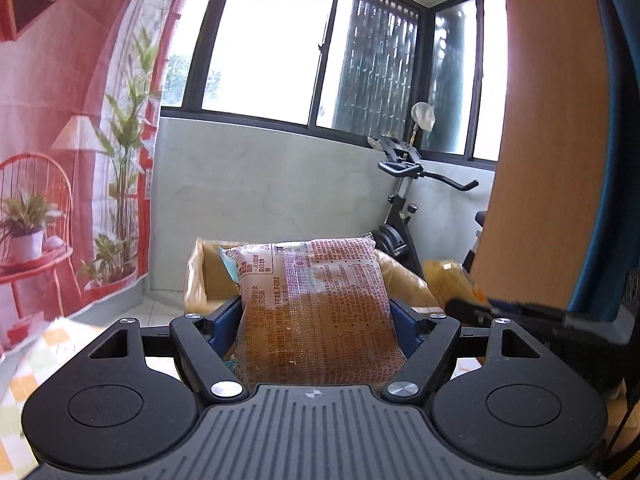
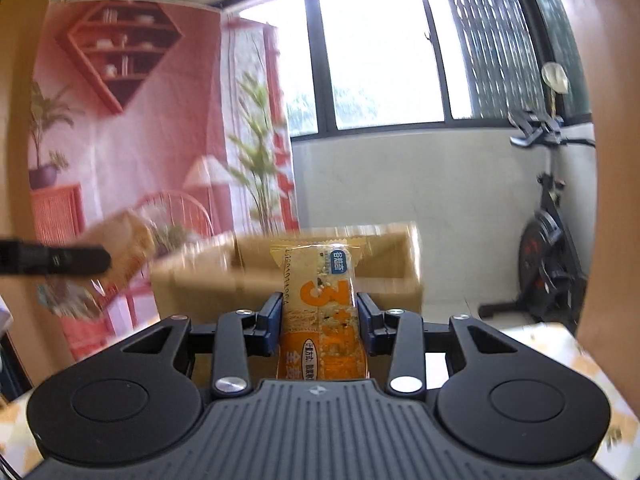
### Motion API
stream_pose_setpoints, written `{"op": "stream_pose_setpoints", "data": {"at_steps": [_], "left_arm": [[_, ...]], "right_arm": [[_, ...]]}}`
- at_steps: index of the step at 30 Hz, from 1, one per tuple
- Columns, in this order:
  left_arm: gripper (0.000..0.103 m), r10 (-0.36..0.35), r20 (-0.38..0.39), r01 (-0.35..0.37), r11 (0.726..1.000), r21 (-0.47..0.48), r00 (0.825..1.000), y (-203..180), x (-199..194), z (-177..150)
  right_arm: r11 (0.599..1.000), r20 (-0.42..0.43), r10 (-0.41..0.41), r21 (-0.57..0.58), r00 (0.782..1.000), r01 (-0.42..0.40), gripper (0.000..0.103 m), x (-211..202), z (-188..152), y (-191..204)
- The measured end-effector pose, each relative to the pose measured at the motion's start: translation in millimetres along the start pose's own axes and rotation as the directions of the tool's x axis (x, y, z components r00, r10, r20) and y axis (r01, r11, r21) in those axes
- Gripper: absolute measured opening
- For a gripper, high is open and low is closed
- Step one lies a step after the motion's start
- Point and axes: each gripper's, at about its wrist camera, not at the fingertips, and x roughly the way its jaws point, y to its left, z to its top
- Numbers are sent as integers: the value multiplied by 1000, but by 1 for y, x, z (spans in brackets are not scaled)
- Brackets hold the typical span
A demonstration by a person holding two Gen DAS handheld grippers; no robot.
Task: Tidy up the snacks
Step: 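Carry both snacks over the box and open both grippers to drop them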
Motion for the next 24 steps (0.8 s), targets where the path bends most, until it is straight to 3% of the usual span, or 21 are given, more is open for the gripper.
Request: {"op": "stream_pose_setpoints", "data": {"at_steps": [6, 9, 15, 22, 24], "left_arm": [[79, -2, 4, 2, 1000, -5, 1000, 4, 38, 33], [79, 11, -16, -11, 1000, -20, 1000, 12, 65, 42], [79, 66, -109, -64, 998, 22, 992, 28, 119, 46], [79, 130, -169, -110, 987, 120, 977, 33, 150, 41], [79, 131, -186, -107, 985, 134, 974, 36, 157, 40]], "right_arm": [[999, 31, 15, -52, 999, -14, 40, 47, 46, 1], [997, -2, 12, -71, 1000, -12, 40, 85, 57, 2], [999, -109, -47, 21, 993, 50, 40, 147, 50, -16], [992, -158, -78, 89, 984, 92, 40, 174, 38, -35], [991, -159, -86, 87, 984, 100, 33, 177, 35, -38]]}}
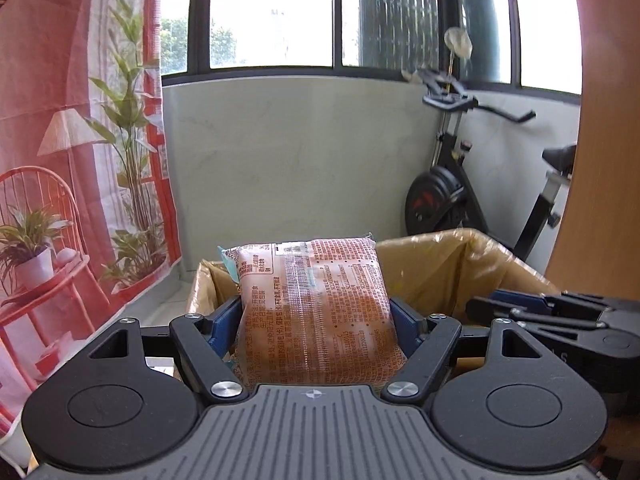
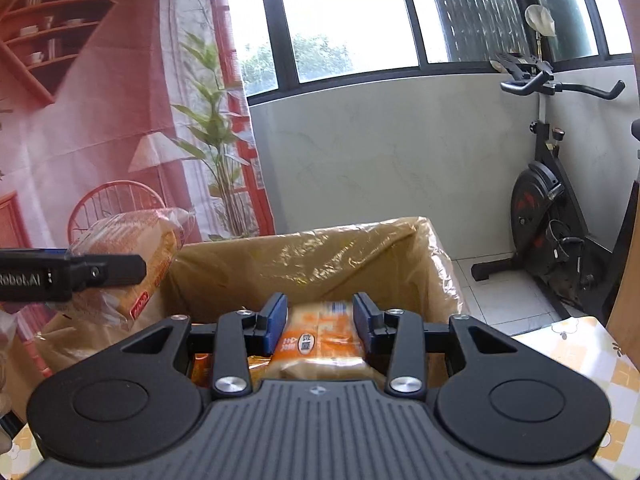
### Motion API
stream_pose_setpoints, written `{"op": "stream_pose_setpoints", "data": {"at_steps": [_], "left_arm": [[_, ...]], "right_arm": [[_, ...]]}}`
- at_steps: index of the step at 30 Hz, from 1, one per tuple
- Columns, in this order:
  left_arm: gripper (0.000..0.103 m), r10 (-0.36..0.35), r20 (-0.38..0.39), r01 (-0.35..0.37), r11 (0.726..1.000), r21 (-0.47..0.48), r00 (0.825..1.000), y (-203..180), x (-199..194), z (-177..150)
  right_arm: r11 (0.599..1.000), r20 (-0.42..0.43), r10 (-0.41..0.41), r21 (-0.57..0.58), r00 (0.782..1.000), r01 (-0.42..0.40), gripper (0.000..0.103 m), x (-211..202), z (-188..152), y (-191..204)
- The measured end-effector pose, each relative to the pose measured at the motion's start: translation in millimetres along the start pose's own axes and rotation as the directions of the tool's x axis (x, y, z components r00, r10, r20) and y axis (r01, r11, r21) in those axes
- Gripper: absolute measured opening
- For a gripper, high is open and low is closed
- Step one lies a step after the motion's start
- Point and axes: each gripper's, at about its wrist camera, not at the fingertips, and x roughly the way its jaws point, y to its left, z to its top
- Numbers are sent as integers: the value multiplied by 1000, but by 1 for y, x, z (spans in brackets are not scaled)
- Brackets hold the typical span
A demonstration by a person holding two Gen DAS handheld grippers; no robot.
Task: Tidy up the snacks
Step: 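Carry both snacks over the box and open both grippers to drop them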
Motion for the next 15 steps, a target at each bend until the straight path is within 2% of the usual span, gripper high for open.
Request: {"op": "stream_pose_setpoints", "data": {"at_steps": [1, 6, 9, 15], "left_arm": [[79, -5, -9, 5, 1000, 7, 1000, -1, 2, -1], [80, -2, -23, 3, 1000, 24, 1000, 1, 3, -4], [80, 11, -29, -10, 1000, 30, 1000, -1, -2, -2], [80, -11, -21, 12, 1000, 24, 1000, -4, -19, 0]], "right_arm": [[1000, 1, -3, -8, 1000, 3, 29, 1, -1, 0], [1000, -16, 3, -29, 1000, -4, 30, 7, -5, 4], [999, -14, 3, -40, 1000, -3, 30, 2, -9, 8], [999, -14, 9, -35, 1000, -9, 30, -16, -11, 12]]}}
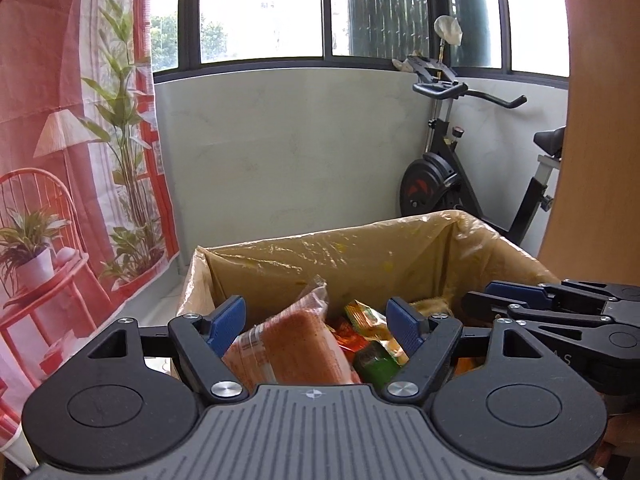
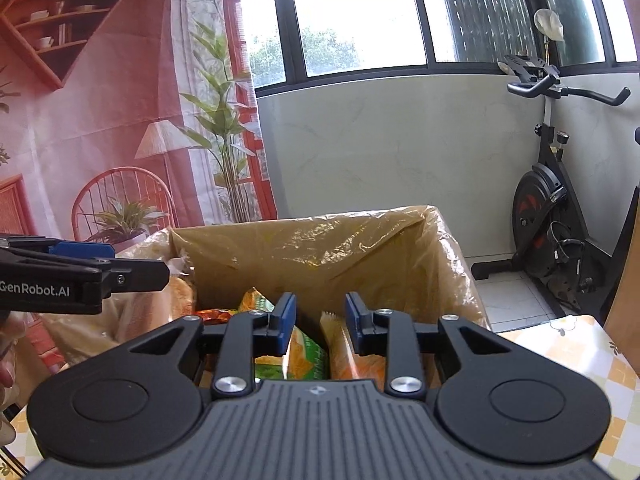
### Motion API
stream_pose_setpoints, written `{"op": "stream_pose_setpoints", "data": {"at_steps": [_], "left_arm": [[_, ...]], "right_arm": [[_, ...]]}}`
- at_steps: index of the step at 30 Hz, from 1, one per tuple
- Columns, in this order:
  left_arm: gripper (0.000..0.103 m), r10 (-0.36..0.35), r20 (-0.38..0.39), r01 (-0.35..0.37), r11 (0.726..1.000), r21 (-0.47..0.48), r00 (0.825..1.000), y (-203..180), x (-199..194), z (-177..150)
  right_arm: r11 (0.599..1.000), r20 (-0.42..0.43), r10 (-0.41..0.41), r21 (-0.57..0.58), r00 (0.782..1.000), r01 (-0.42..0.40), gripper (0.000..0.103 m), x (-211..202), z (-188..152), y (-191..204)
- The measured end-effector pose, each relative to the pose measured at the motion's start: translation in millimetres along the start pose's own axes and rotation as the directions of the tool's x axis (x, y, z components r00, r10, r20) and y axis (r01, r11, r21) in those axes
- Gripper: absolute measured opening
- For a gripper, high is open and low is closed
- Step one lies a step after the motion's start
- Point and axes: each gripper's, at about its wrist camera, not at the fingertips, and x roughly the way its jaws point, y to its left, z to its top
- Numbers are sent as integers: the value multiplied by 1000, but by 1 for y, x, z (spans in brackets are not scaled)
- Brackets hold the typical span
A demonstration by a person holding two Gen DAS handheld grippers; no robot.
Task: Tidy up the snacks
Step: 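Carry both snacks over the box and open both grippers to drop them, then move both grippers back down to the snacks on the table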
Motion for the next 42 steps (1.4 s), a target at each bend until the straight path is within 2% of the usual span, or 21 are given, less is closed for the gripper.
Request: {"op": "stream_pose_setpoints", "data": {"at_steps": [10, 20, 28, 32, 37, 42], "left_arm": [[80, 18, 37, -18, 1000, 15, 999, -2, -45, 3], [80, 24, 39, -21, 997, -75, 999, 21, -102, -8], [80, 26, -13, -27, 998, -65, 1000, 33, -134, -60], [80, 15, -50, -20, 994, -106, 999, 40, -143, -93], [79, -21, -128, 1, 988, -151, 992, 39, -145, -138], [79, -28, -178, -6, 983, -186, 984, 37, -147, -176]], "right_arm": [[999, 24, 35, -24, 999, -34, 30, -47, 1, 20], [997, 48, 78, -18, 996, -77, 31, -94, -14, 40], [995, 39, 94, 19, 995, -94, 32, -123, -51, 47], [995, 12, 92, 23, 996, -92, 32, -128, -78, 51], [994, -67, 110, 1, 992, -110, 32, -133, -114, 62], [986, -165, 158, -27, 974, -165, 32, -136, -146, 74]]}}
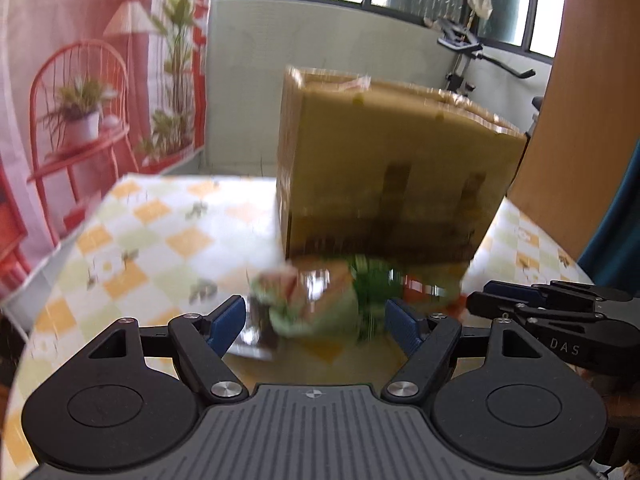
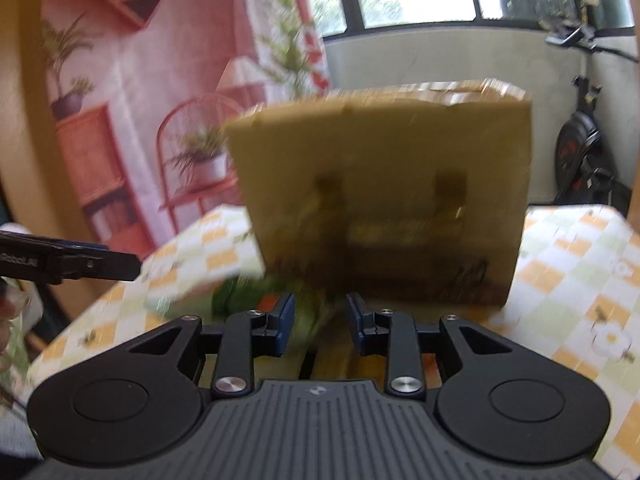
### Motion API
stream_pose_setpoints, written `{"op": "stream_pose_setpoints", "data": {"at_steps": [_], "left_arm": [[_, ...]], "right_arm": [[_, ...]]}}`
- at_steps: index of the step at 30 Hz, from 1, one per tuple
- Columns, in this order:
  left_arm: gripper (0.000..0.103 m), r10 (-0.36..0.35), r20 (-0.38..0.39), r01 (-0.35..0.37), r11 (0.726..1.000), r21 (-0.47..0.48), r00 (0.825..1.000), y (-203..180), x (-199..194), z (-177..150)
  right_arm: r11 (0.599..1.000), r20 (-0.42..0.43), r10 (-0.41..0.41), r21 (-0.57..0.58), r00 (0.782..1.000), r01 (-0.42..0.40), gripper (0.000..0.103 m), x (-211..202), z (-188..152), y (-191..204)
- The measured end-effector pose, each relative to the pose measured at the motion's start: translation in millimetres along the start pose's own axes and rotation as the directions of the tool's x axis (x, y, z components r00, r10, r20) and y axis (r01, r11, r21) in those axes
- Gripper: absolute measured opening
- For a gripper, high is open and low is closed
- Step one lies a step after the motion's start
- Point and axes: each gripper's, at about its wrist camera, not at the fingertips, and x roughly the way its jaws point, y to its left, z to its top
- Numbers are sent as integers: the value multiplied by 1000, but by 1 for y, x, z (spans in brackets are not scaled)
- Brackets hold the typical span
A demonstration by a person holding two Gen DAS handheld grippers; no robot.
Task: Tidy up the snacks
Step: 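Move both grippers back down to the snacks on the table, then grasp the red meat-floss packet with the left gripper while the right grasps the blue-dotted packet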
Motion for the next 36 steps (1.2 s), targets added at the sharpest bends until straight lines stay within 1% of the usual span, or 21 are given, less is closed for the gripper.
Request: {"op": "stream_pose_setpoints", "data": {"at_steps": [3, 5, 7, 9, 11, 13, 16, 19, 25, 29, 32, 36], "left_arm": [[79, 11, -18, -11, 1000, -12, 1000, 3, 3, -17], [79, 22, -33, -23, 999, -23, 999, 3, 5, -30], [79, 12, -48, -15, 998, -53, 999, 6, 7, -41], [79, 8, -68, -13, 997, -72, 998, 7, 9, -50], [79, 11, -87, -18, 997, -70, 996, 6, 14, -57], [78, 6, -96, -12, 998, -69, 995, 5, 14, -62], [78, -4, -108, -4, 997, -71, 994, 4, 15, -66], [78, -14, -122, 2, 995, -95, 992, 6, 18, -69], [78, -33, -132, 15, 991, -134, 991, 11, 21, -73], [78, -39, -145, 18, 989, -145, 989, 12, 24, -75], [78, -41, -155, 17, 988, -157, 987, 13, 26, -76], [78, -48, -162, 21, 987, -160, 986, 12, 27, -76]], "right_arm": [[999, -45, 30, -24, 999, -31, 35, 1, -15, 5], [998, -66, 33, -43, 997, -36, 37, 3, -24, 10], [997, -96, 38, -66, 995, -45, 38, 5, -32, 15], [993, -125, 46, -100, 991, -59, 43, 7, -39, 21], [987, -148, 50, -146, 988, -72, 57, 8, -46, 28], [978, -166, 47, -193, 985, -79, 63, 10, -56, 36], [969, -190, 39, -234, 981, -84, 63, 14, -67, 43], [974, -214, 60, -202, 975, -104, 64, 18, -74, 42], [978, -216, 70, -180, 974, -110, 66, 19, -75, 38], [973, -229, 59, -206, 972, -108, 77, 20, -76, 42], [965, -232, 43, -242, 972, -101, 77, 23, -79, 48], [967, -227, 58, -228, 972, -111, 77, 23, -81, 44]]}}
